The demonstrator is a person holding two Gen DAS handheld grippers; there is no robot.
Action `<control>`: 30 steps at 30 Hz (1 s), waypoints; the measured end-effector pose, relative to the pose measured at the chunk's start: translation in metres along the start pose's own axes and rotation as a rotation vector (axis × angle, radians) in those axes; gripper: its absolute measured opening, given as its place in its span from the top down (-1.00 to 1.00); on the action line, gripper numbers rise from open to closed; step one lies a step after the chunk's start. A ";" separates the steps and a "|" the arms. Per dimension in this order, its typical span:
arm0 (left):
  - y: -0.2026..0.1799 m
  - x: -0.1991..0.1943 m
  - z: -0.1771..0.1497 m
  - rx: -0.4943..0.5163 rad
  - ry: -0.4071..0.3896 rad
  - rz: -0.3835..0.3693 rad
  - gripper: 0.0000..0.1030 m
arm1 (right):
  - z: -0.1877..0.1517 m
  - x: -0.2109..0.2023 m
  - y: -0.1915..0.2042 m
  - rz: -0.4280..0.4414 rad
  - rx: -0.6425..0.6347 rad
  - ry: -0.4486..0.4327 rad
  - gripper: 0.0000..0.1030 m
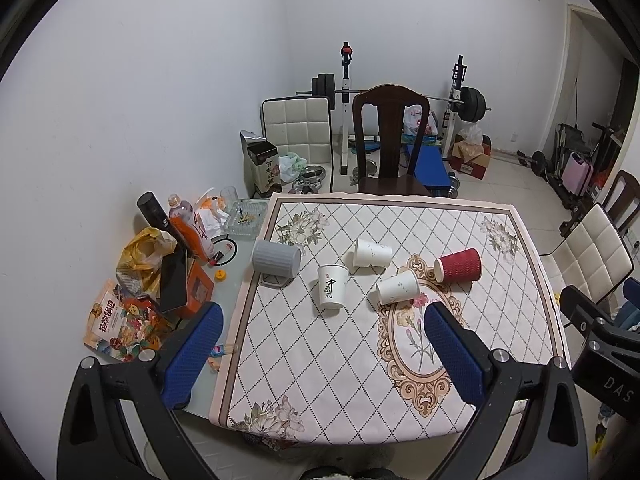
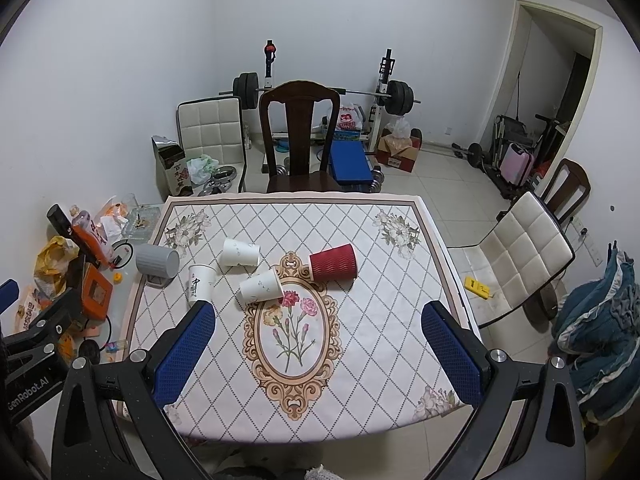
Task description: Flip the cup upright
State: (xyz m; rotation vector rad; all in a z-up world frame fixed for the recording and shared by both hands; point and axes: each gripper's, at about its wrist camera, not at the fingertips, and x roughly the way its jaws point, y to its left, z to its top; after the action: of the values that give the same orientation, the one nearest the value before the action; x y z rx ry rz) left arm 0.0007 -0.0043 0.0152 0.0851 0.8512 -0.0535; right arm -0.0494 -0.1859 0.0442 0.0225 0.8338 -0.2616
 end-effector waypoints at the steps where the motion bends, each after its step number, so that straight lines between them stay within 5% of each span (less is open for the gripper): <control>1: 0.000 0.000 0.000 0.000 0.000 0.001 -1.00 | 0.000 -0.001 0.000 0.002 0.001 -0.001 -1.00; 18: -0.012 0.000 0.004 -0.011 0.021 0.002 -1.00 | -0.001 0.004 -0.001 0.019 0.006 0.022 -1.00; 24: -0.018 0.049 -0.006 -0.033 0.093 0.060 -1.00 | -0.013 0.063 -0.013 0.048 0.015 0.123 -1.00; 30: -0.016 0.130 -0.033 -0.061 0.245 0.109 -1.00 | -0.040 0.156 -0.009 0.049 -0.015 0.292 -1.00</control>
State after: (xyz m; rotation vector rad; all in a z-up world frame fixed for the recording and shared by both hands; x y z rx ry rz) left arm 0.0607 -0.0186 -0.1053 0.0811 1.0909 0.0866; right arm 0.0194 -0.2240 -0.0964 0.0686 1.1244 -0.2080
